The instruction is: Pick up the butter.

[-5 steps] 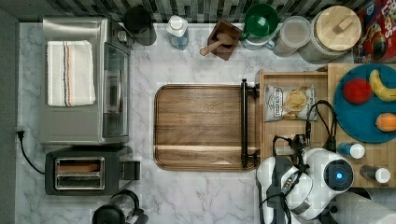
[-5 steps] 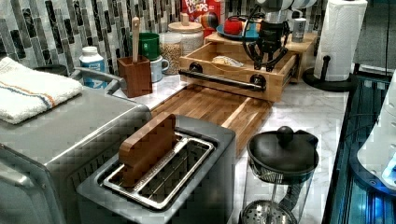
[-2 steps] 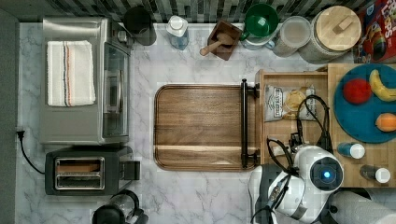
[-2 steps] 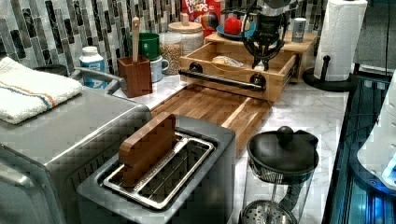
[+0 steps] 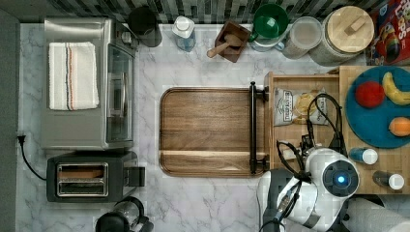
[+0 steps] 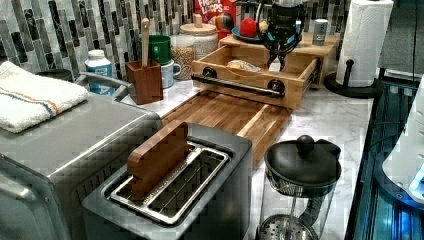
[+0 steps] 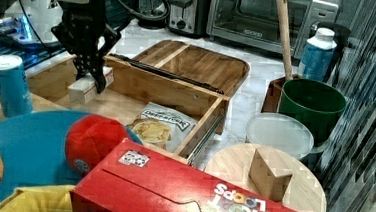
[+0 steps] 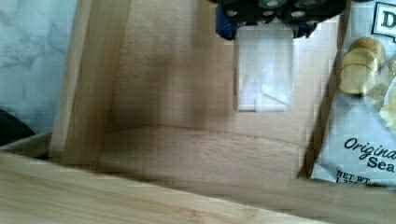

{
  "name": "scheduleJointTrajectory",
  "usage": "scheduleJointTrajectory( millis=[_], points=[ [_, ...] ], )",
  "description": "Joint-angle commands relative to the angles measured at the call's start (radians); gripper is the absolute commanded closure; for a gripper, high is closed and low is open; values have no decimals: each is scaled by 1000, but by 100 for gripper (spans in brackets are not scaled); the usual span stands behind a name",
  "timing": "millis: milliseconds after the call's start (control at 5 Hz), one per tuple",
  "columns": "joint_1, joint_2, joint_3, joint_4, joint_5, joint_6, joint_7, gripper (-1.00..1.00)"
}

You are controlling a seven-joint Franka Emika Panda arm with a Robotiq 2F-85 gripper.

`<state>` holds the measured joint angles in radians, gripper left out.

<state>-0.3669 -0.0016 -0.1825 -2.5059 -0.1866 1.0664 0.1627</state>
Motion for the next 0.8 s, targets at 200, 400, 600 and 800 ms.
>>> scheduleJointTrajectory(
  millis=[200,400,600,800],
  points=[
    [45,-115,38,325,13,-308,-62,100],
    [57,-122,77,396,-25,-433,11,100],
    [76,-138,110,410,-37,-480,98,100],
    [88,-156,164,395,-43,-481,210,100]
  ],
)
